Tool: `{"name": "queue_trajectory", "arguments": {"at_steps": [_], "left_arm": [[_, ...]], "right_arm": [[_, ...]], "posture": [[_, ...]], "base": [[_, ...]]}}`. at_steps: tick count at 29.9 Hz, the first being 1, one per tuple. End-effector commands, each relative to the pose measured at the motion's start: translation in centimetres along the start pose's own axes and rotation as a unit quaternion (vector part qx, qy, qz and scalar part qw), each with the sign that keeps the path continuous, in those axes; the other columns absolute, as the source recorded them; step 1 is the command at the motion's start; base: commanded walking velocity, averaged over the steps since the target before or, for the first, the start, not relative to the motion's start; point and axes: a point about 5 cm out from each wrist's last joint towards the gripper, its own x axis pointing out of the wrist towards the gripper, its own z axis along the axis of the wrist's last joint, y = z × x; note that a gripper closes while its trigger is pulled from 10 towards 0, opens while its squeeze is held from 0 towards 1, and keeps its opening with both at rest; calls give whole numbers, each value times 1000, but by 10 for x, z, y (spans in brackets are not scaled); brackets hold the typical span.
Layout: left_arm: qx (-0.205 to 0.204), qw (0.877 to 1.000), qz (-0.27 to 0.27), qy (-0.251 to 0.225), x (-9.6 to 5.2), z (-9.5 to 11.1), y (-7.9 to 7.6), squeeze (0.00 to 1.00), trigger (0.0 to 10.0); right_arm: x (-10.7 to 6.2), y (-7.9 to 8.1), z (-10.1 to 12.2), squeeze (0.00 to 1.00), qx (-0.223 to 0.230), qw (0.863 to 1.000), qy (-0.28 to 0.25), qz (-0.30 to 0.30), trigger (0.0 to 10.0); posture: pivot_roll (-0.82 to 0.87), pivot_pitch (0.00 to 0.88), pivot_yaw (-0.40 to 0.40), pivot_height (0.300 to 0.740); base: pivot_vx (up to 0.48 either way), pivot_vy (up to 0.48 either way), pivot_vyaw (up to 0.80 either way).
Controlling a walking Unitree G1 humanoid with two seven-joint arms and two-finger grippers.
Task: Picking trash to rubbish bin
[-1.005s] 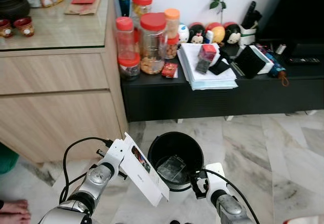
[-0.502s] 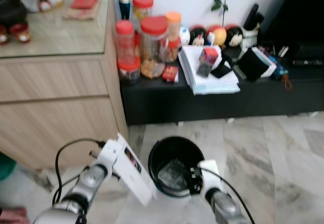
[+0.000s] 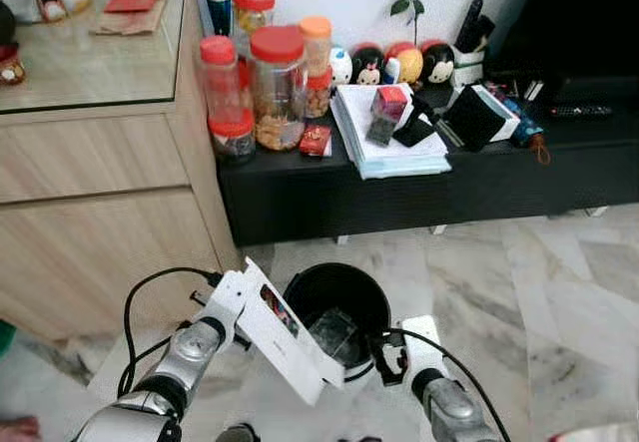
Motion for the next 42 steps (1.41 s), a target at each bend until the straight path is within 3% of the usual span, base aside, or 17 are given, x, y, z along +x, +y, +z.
{"name": "queue_trajectory", "arguments": {"at_steps": [1, 7, 28, 42], "left_arm": [[38, 999, -11, -7, 1, 4, -3, 0, 10000], [4, 1000, 9, -18, 4, 11, 1, 0, 10000], [-8, 1000, 14, -15, 2, 7, 1, 0, 10000], [-16, 1000, 7, -21, 2, 8, 0, 0, 10000]], "right_arm": [[-1, 0, -3, 0, 6, 1000, 3, -1, 10000], [0, 1, 0, 0, 5, 1000, -2, 1, 10000], [0, 3, 0, 0, 12, 1000, 1, 6, 10000], [0, 3, -1, 0, 9, 1000, 1, 5, 10000]], "posture": [[156, 169, -81, 740], [157, 171, -81, 740], [159, 169, -81, 740], [160, 171, -83, 740]], "base": [[0, 0, 0], [0, 0, 0], [269, 0, -198], [0, 0, -107]]}}
